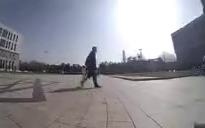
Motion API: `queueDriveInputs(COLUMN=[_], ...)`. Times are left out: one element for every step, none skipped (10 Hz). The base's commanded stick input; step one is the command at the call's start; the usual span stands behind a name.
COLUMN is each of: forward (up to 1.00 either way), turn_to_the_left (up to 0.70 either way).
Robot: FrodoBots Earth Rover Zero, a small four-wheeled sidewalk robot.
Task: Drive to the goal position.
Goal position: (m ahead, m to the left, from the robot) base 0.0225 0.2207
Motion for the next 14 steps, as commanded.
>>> queueDriveInputs(forward=[0.0,0.0,0.0,0.07,0.14,0.22,0.18,0.04,0.0,0.0,0.0,0.0,0.0,0.0], turn_to_the_left=[0.0,0.0,0.0,0.0,0.0,0.0,0.0,0.0,0.0,0.0,0.0,0.0,0.0,0.0])
